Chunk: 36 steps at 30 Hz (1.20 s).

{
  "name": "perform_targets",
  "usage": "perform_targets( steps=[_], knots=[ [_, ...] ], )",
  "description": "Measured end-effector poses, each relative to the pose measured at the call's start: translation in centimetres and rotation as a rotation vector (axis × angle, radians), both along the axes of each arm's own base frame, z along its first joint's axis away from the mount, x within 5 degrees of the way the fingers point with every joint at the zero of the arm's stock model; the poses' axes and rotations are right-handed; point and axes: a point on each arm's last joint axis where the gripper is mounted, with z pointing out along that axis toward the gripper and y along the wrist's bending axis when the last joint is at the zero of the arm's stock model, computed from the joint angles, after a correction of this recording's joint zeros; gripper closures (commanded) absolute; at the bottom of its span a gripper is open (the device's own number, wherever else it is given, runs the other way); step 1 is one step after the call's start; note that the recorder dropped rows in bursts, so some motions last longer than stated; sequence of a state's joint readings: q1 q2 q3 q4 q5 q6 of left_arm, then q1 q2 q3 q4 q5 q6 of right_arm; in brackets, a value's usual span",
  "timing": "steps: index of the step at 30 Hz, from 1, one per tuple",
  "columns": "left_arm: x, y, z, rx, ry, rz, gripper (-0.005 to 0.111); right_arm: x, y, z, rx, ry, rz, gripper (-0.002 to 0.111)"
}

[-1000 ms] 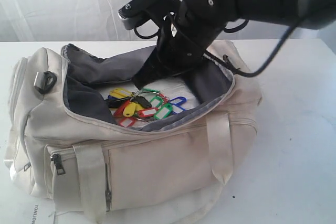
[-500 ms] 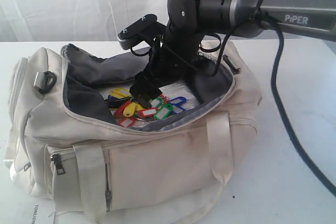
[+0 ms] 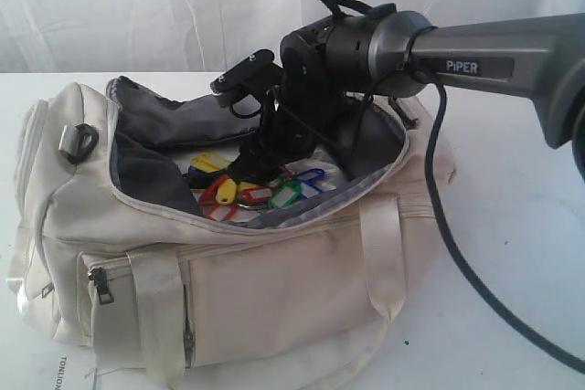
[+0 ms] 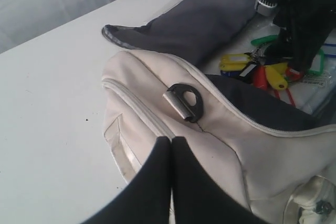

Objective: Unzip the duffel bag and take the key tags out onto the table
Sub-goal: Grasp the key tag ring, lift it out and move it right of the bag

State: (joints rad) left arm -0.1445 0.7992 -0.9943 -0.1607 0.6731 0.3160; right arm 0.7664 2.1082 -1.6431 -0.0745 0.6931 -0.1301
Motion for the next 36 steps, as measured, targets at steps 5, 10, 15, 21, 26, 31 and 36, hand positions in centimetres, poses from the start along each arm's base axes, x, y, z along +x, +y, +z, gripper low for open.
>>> perform_targets(
  steps=[5,10,15,21,26,31,36],
  knots=[
    [0.0,0.0,0.0,-0.001,-0.004,0.001,0.107,-0.1,-0.1,-0.2,-0.017,0.026,-0.009,0.077],
    [0.0,0.0,0.0,-0.003,-0.003,0.000,0.107,-0.3,-0.3,-0.3,-0.048,0.052,-0.013,0.108],
    [0.0,0.0,0.0,-0.003,-0.003,0.000,0.107,-0.3,-0.5,-0.2,-0.054,0.056,-0.032,0.108],
    [0.0,0.0,0.0,-0.004,-0.005,0.001,0.107,-0.9,-1.5,2.0,-0.083,0.059,-0.058,0.108],
    [0.0,-0.1,0.1,-0.011,-0.004,-0.001,0.107,-1.6,-2.3,6.0,-0.021,-0.004,-0.063,0.108],
    [0.0,-0.2,0.1,-0.031,-0.001,-0.007,0.107,-2.5,-3.2,9.7,0.045,-0.074,-0.062,0.108],
    [0.0,-0.2,0.1,-0.034,-0.003,-0.007,0.107,-3.5,-4.3,12.9,0.091,-0.133,-0.056,0.108]
  ],
)
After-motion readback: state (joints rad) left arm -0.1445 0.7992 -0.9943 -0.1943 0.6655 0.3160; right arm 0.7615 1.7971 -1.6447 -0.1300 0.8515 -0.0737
